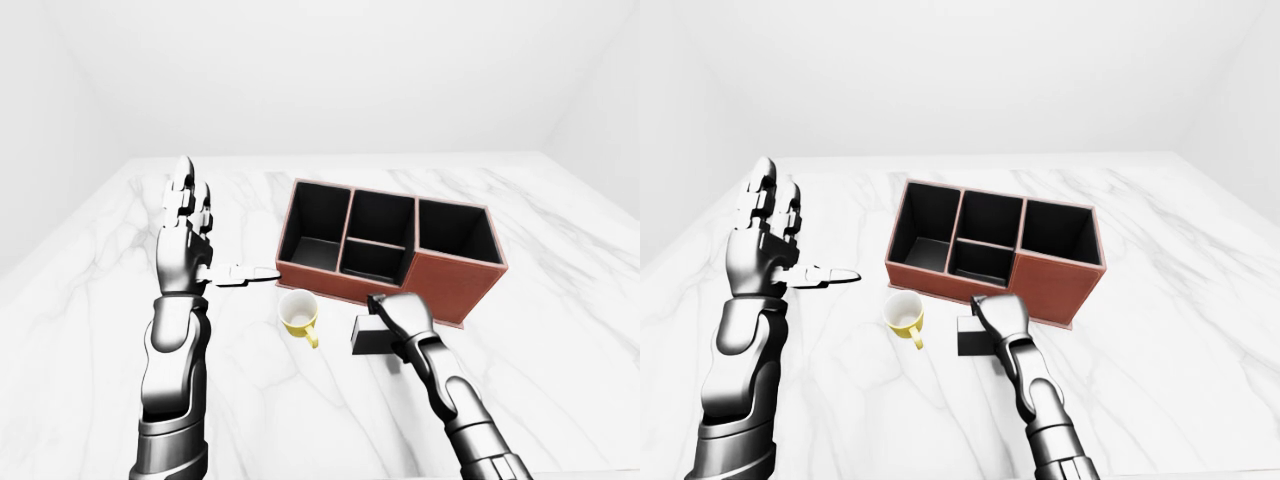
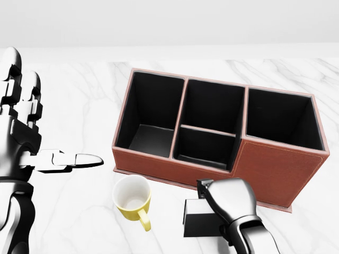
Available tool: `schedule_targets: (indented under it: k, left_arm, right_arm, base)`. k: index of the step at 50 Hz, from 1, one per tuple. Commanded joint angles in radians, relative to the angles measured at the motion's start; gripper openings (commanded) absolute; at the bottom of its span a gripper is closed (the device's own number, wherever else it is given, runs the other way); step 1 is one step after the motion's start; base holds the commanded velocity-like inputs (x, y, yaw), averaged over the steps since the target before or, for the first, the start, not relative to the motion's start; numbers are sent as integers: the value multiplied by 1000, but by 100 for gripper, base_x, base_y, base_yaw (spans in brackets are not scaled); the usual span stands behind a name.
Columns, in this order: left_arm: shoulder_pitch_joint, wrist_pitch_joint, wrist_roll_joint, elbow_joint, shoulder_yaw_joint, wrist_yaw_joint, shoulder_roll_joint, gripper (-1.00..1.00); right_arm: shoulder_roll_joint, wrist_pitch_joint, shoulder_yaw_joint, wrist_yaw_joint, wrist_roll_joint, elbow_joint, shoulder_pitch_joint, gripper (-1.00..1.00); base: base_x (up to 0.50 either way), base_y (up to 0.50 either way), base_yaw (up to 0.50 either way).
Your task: Pick up the book and place it in the caddy.
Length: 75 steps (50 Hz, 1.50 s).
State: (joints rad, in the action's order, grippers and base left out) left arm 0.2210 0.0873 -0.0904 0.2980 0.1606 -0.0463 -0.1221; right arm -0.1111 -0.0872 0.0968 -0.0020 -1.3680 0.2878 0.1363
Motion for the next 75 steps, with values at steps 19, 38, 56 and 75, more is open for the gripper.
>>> schedule_targets:
  k: [19, 38, 56, 75]
  left_arm:
    - [-14, 0, 0, 38, 7, -5, -1, 100]
    - [-11, 0, 7, 70, 2, -2, -2, 100]
    - [-17, 0, 14, 73, 5, -8, 0, 100]
    - [-9, 0, 20, 79, -2, -8, 3, 100]
  right_arm:
    - [3, 0, -18, 217, 185, -425, -219, -100]
    - [30, 0, -103, 508, 368, -747, -115, -100]
    - [8, 167, -116, 680, 439, -889, 84, -100]
    - [-51, 175, -128, 659, 453, -671, 424, -100]
  base:
    - [0, 0, 0]
    - [0, 0, 0]
    - [0, 0, 0]
    - [0, 0, 0]
